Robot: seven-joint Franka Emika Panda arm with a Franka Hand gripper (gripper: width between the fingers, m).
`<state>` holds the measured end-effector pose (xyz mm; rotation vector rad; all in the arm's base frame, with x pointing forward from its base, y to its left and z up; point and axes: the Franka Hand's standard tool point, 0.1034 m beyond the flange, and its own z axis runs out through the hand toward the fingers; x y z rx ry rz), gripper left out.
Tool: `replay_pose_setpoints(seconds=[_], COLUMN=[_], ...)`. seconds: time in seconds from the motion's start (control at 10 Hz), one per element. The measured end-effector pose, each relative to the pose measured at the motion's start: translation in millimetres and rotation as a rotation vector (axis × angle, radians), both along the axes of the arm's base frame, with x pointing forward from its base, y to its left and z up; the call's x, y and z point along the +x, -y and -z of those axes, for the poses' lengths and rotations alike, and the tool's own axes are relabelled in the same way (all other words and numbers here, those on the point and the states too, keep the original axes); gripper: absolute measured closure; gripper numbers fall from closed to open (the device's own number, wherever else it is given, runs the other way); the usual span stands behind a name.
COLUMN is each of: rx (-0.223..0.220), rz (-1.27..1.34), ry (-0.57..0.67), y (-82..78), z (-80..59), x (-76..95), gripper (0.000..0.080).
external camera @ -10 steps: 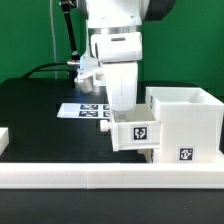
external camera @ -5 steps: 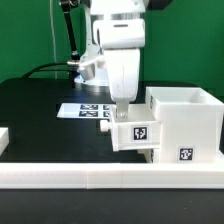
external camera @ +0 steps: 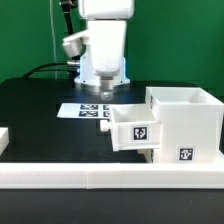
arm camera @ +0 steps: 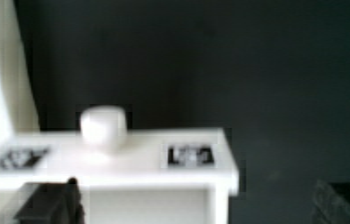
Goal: Assemble drawer
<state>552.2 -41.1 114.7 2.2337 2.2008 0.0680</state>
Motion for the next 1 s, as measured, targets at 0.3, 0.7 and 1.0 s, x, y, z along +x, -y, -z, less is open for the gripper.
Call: replay_pose_setpoints(seconds=[0.3,0.7,1.0], rx=[0.038,0.057,0.065], rz=[-0.034,-0.036,-0.022], ry=[-0.001,-0.034,-0.049], y=[24.6,33.0,18.8], z=[32.8,55.1,62.1], x=[-5.8,-10.4,-12.5], gripper=[0.0151,0.0151,0.0151])
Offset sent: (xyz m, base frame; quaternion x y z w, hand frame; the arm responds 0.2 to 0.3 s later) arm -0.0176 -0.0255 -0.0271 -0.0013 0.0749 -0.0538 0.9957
